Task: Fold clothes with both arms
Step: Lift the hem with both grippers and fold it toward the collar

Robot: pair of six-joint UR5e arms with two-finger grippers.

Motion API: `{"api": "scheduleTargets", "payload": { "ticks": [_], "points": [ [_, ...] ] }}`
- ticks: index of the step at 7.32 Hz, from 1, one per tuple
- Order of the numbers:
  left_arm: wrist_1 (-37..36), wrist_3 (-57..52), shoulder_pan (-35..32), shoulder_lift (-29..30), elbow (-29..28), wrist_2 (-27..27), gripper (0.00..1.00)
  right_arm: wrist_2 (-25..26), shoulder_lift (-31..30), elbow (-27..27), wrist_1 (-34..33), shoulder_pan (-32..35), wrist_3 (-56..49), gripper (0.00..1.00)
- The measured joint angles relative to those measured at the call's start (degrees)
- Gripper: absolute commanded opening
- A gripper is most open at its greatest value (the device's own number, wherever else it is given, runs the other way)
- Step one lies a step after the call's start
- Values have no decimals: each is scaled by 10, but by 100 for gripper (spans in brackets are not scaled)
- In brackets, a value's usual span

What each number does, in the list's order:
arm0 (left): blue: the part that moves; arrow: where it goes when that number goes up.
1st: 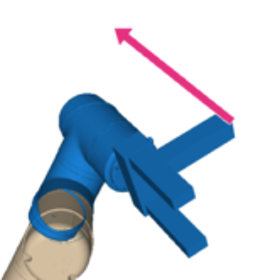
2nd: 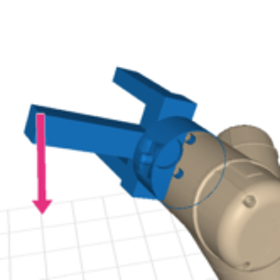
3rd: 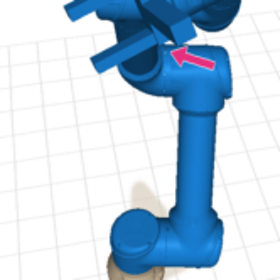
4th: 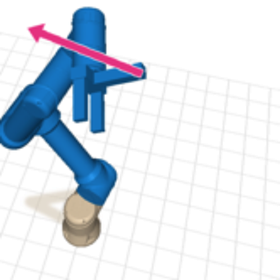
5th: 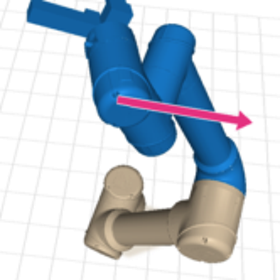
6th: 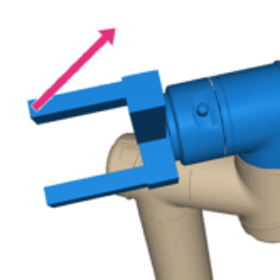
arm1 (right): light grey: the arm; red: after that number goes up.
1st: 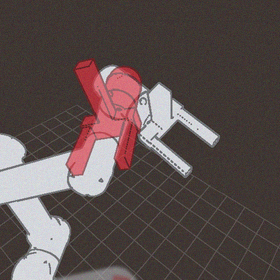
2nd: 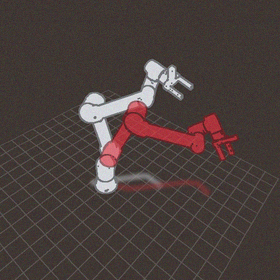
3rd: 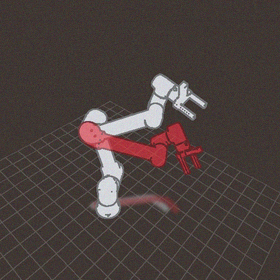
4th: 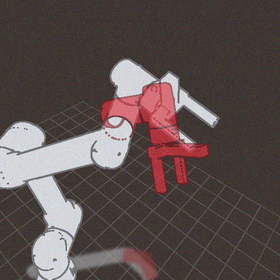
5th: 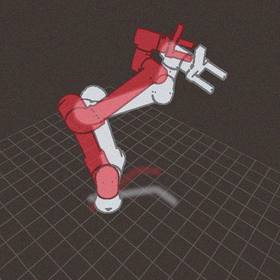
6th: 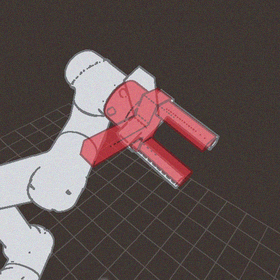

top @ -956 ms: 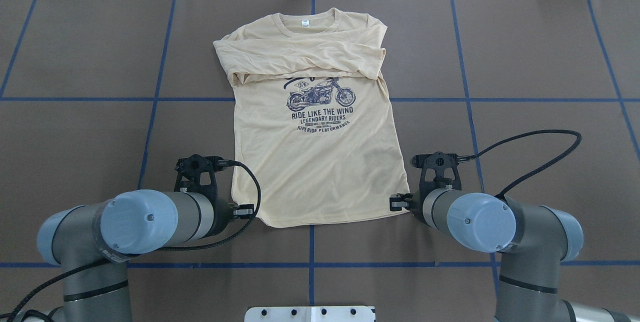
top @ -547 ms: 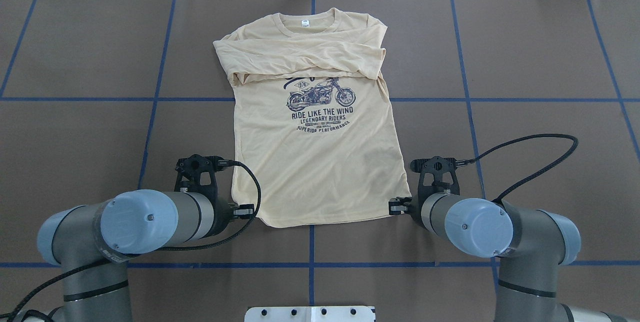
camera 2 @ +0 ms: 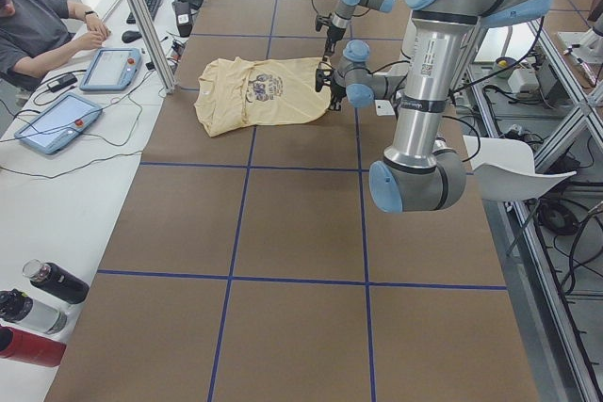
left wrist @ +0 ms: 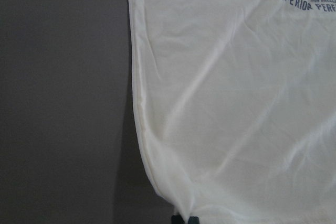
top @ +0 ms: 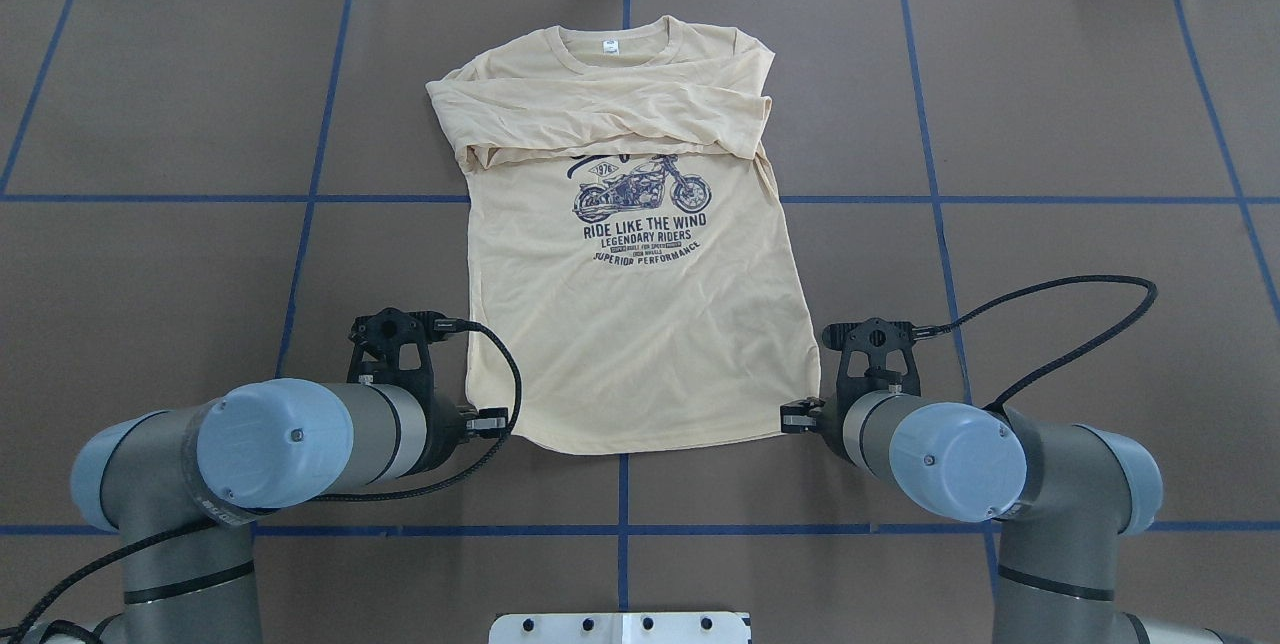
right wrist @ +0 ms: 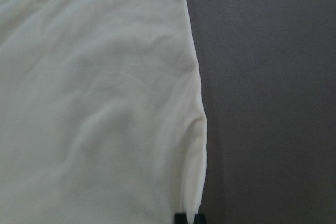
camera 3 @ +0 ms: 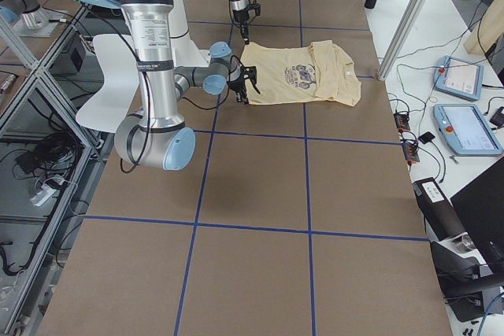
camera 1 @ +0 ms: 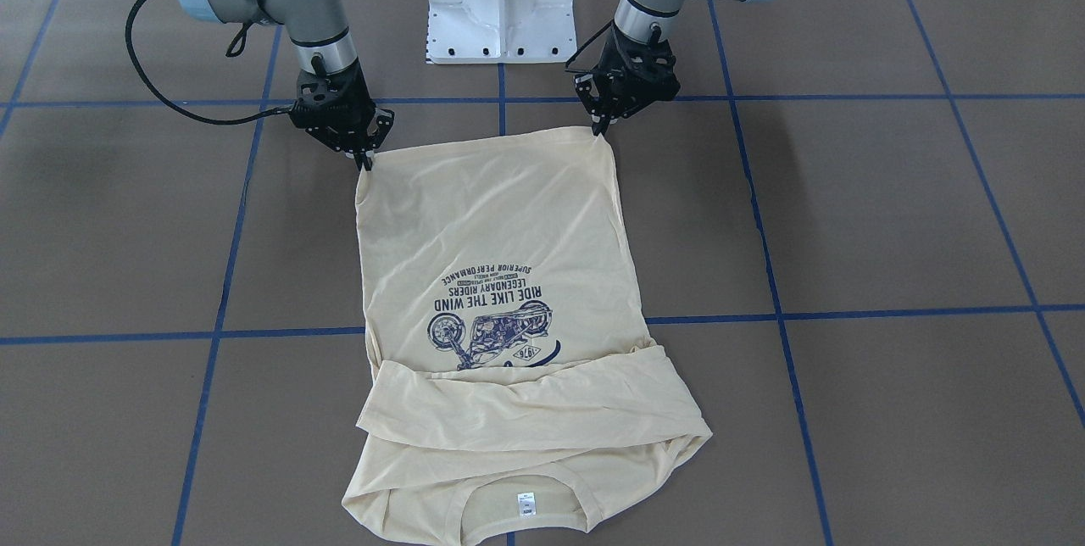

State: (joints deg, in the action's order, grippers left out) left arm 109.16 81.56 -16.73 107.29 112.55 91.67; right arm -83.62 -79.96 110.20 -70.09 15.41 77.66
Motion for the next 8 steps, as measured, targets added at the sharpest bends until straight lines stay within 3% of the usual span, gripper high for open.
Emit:
{"api": "scheduleTargets", "payload": {
  "ticks": [4, 6, 8],
  "points": [
    [-24, -1, 1, -12, 57, 5, 0, -17, -66, 119, -5, -2, 1, 0],
    [-40, 9, 38, -64, 140, 12, 0, -34, -127, 206, -6, -54, 5, 0],
    [-58, 71, 134, -126, 249, 20, 0, -36, -188, 303, -6, -140, 26, 0]
  ]
}}
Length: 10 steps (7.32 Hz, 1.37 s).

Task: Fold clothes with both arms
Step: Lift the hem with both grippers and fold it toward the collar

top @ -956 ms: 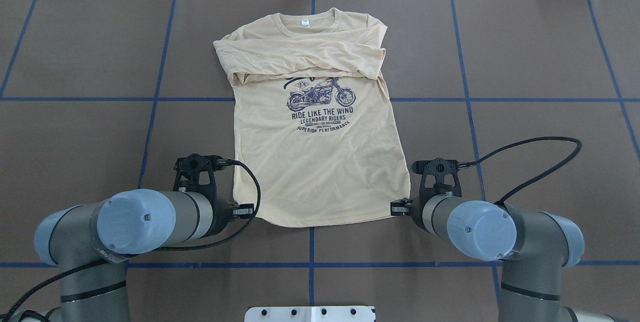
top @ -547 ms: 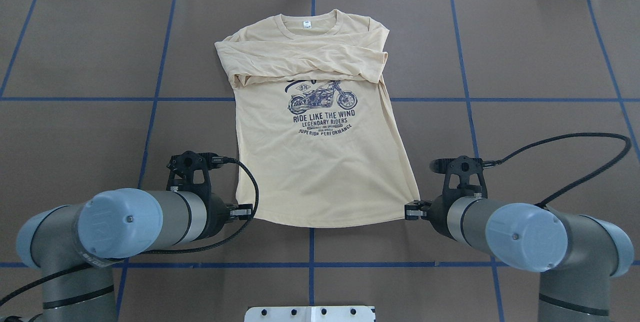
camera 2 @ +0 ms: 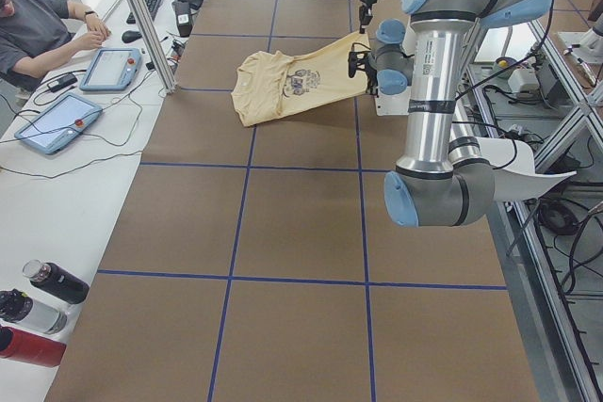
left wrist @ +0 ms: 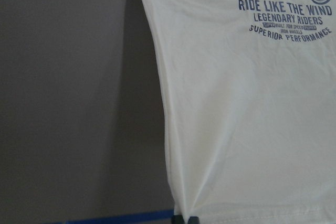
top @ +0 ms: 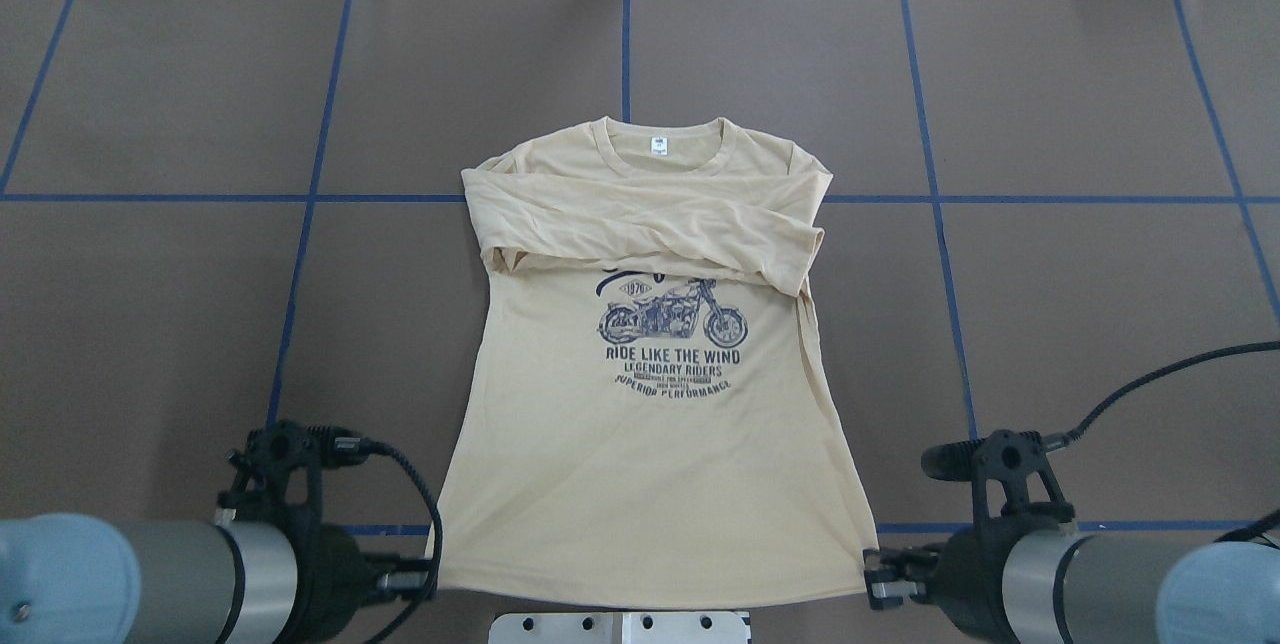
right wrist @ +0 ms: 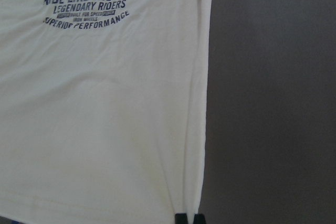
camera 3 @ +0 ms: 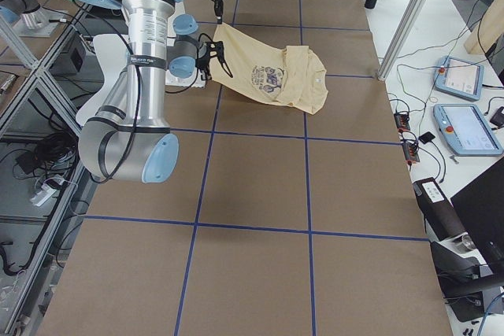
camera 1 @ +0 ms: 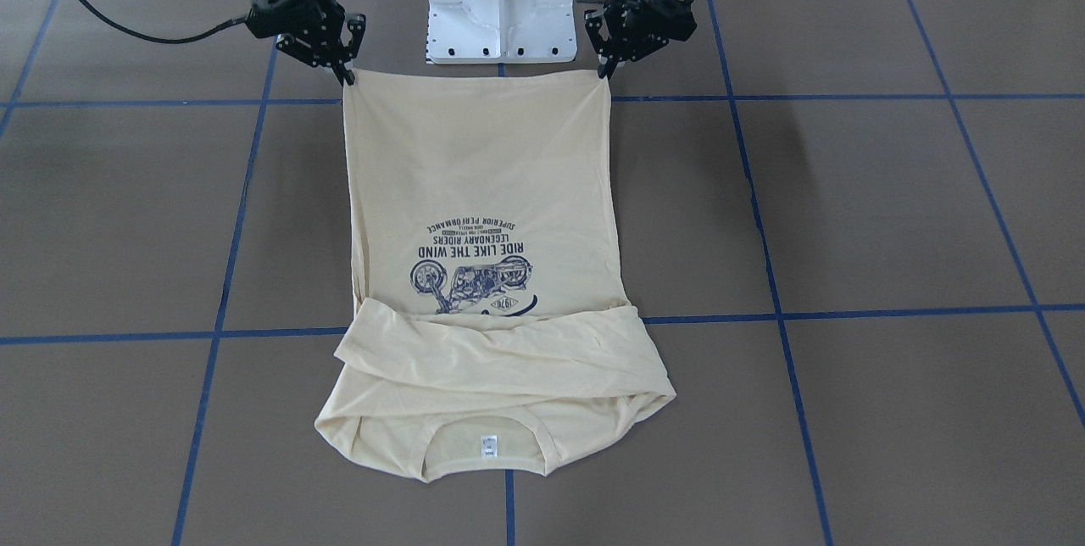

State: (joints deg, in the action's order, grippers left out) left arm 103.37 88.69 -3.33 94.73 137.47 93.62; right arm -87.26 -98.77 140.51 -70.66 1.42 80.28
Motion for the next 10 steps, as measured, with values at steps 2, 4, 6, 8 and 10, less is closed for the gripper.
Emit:
{"api": "scheduleTargets", "payload": {
  "ticks": [2, 4, 6, 8, 10],
  "points": [
    [-36, 49, 58, -10, 50, -1, 0, 8, -18, 40, 0, -30, 8, 0],
    [-44, 44, 30, -2, 38, -1, 0, 22, -15, 35, -5, 3, 9, 0],
    [-45, 24, -34, 43, -17, -1, 0, 25, 22, -8, -7, 67, 8, 0],
    [-44, 19, -95, 86, -62, -2, 0, 26, 96, -87, -8, 144, 8, 0],
    [-44, 19, -143, 105, -74, -3, 0, 26, 134, -125, -9, 205, 3, 0]
  ]
}}
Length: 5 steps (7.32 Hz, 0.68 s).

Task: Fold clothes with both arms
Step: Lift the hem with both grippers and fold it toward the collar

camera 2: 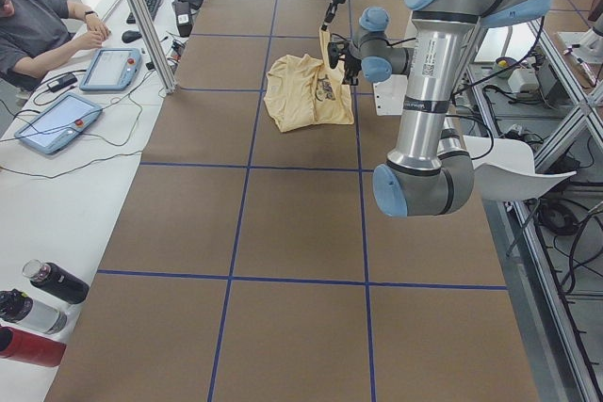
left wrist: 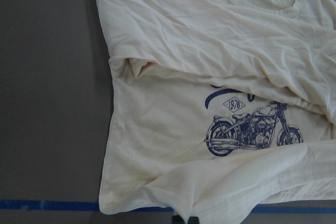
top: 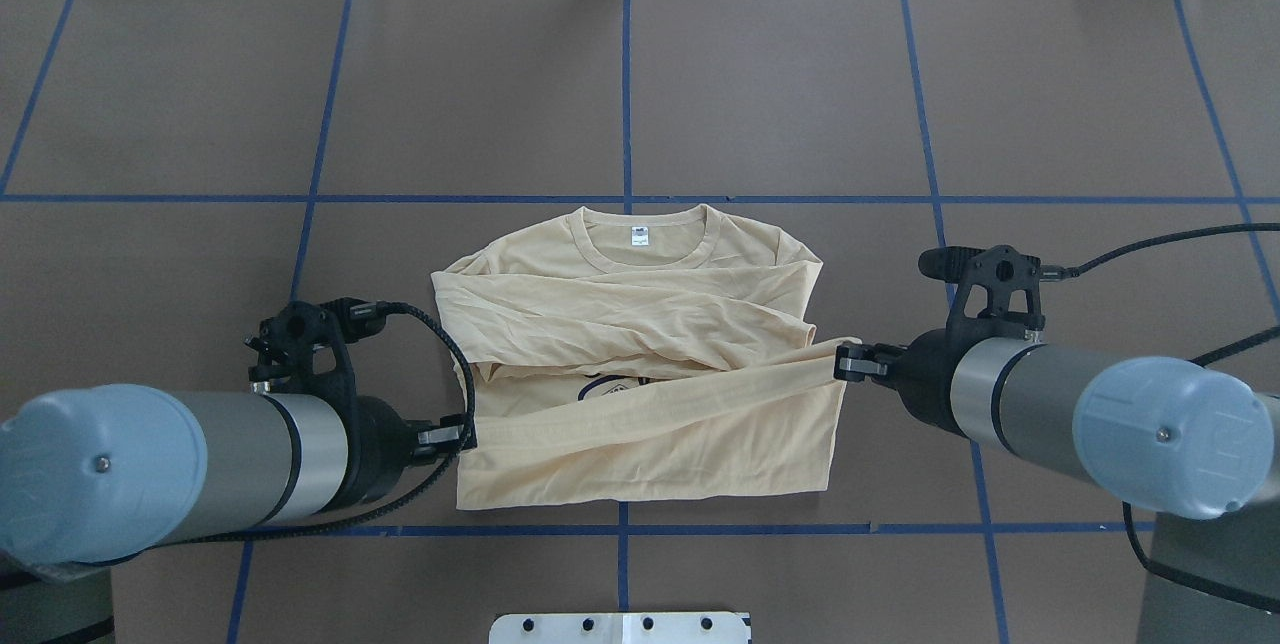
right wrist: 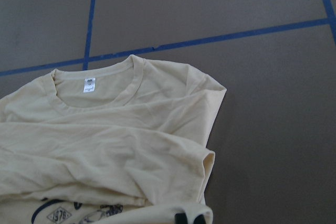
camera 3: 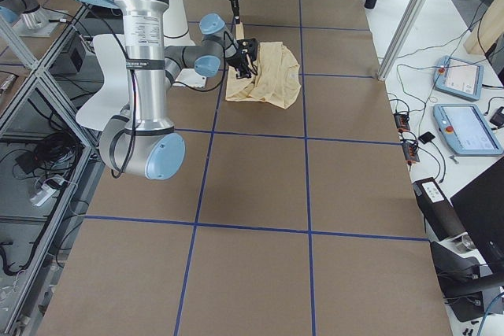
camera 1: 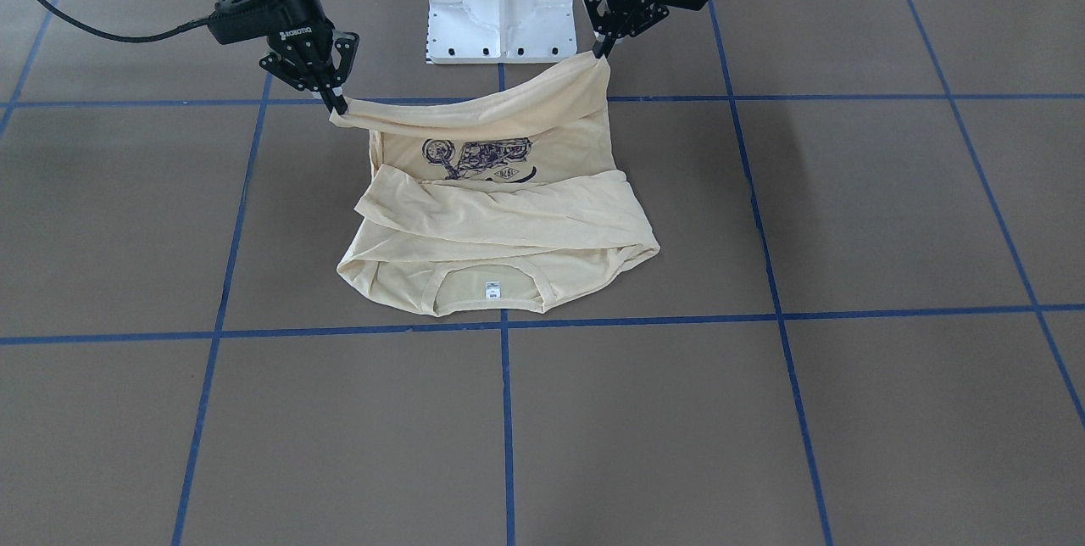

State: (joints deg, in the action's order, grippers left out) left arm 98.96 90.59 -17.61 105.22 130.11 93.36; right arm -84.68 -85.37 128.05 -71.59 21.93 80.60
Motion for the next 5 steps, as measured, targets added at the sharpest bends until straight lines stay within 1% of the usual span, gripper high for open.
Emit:
{"api": "scheduleTargets", "payload": {
  "ticks": [1, 2, 4, 5],
  "points": [
    [0, -1, -23, 8, -8, 0, 0, 0, 27, -20, -8, 23, -1, 0],
    [0, -6, -45, 25, -28, -1, 0, 0, 71, -50, -34, 43, -2, 0],
    [1, -45, -84, 71, -88, 0, 0, 1, 158, -119, -85, 69, -5, 0],
    [3, -65, -99, 86, -114, 1, 0, 1, 181, -147, -93, 79, -11, 0]
  ]
}}
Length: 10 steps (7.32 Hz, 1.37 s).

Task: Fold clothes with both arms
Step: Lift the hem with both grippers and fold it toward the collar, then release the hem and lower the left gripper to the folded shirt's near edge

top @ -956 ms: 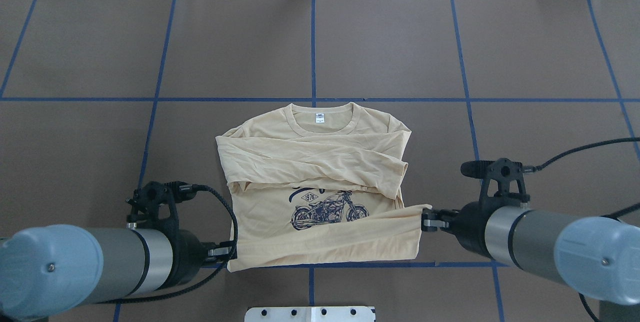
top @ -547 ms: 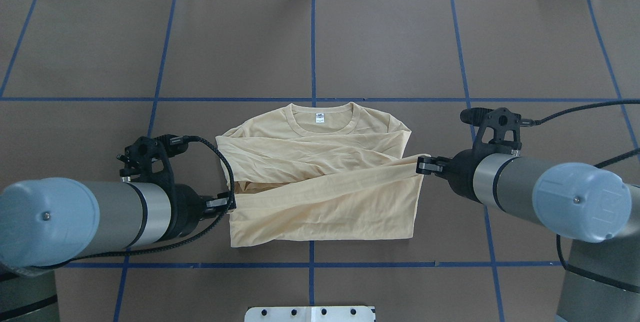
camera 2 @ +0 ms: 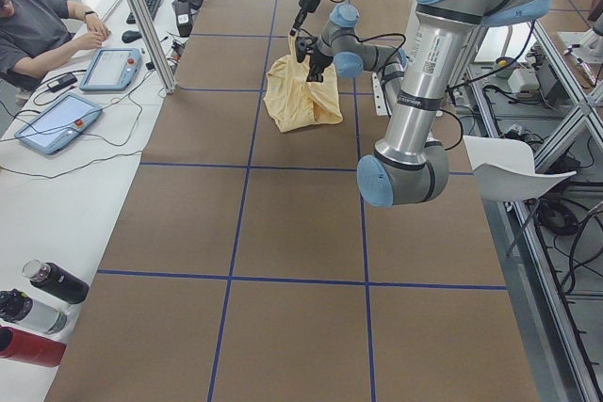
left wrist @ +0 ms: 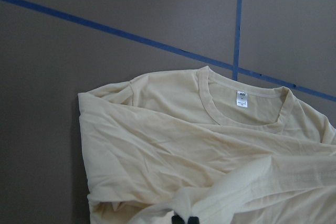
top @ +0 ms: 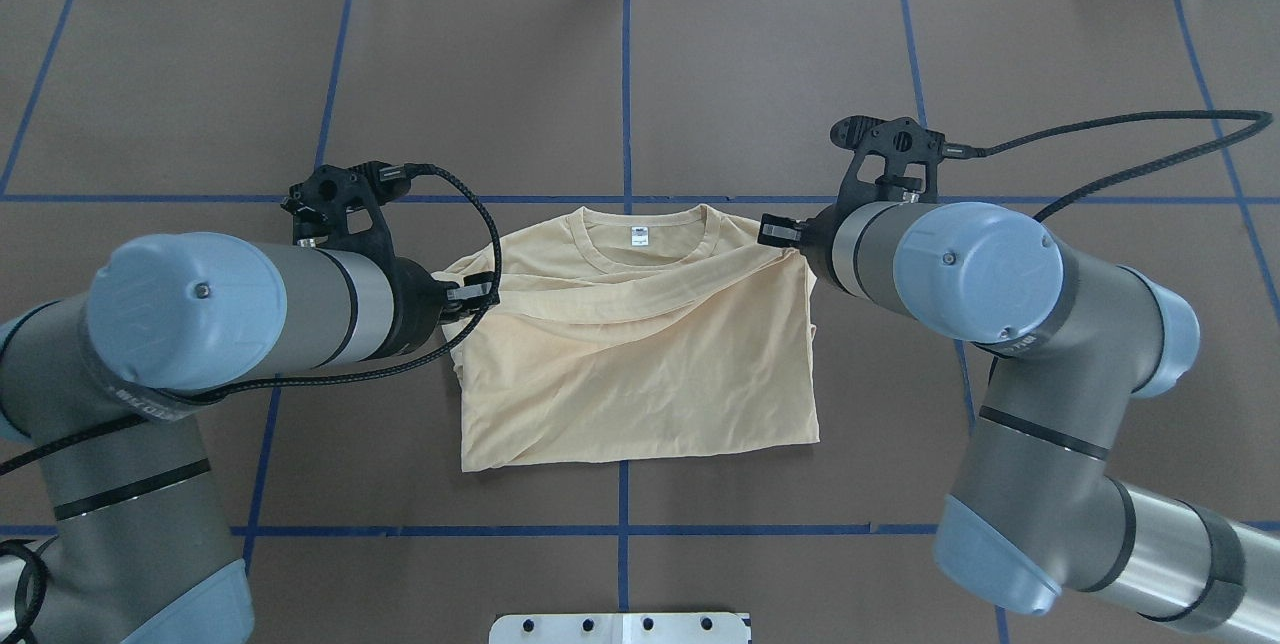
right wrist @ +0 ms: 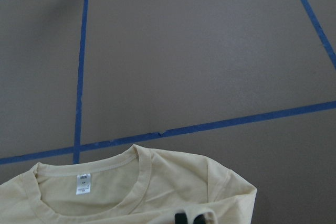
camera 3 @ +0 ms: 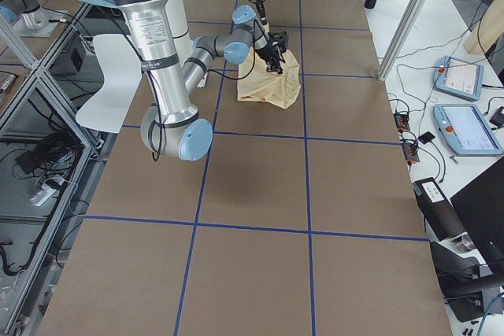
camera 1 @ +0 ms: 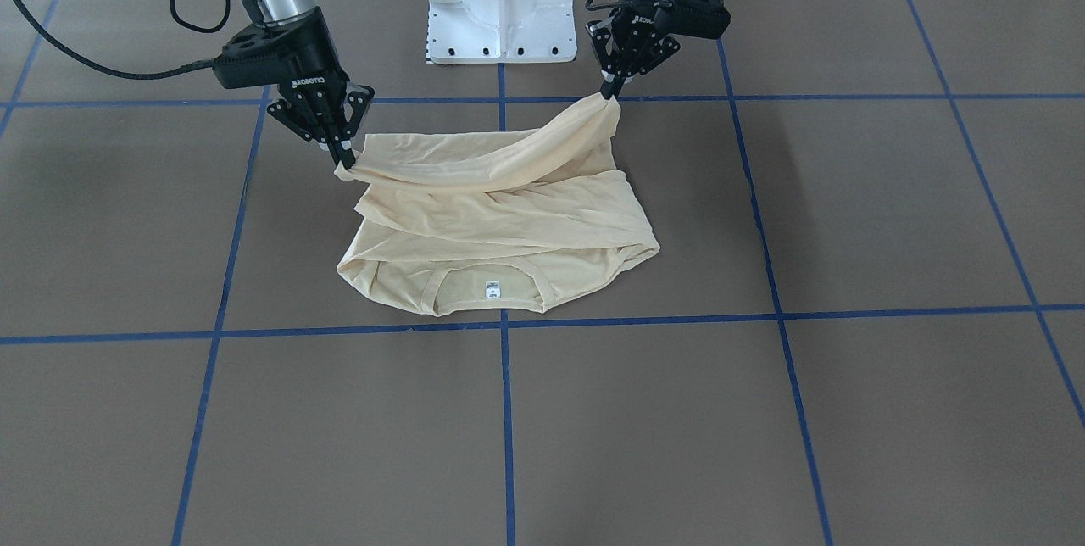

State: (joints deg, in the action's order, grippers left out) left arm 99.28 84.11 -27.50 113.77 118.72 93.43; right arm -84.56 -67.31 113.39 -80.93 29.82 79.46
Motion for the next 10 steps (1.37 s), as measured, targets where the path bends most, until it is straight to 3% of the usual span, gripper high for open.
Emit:
{"api": "scheduleTargets", "payload": {
  "ticks": [5, 7, 8, 9, 10],
  "points": [
    [67, -45, -36, 54, -178, -28, 0, -1, 49, -115, 4, 24, -21, 0],
    [88, -57, -37, 54, -220, -31, 0, -1, 51, -134, 4, 29, -32, 4],
    [92, -61, -38, 53, -226, -32, 39, -2, 51, -140, 4, 31, -37, 66],
    [96, -73, -39, 52, -227, -31, 99, -2, 51, -144, 4, 33, -42, 100],
    [106, -92, -39, 51, -227, -31, 100, -2, 53, -146, 4, 34, -45, 100]
  ]
}}
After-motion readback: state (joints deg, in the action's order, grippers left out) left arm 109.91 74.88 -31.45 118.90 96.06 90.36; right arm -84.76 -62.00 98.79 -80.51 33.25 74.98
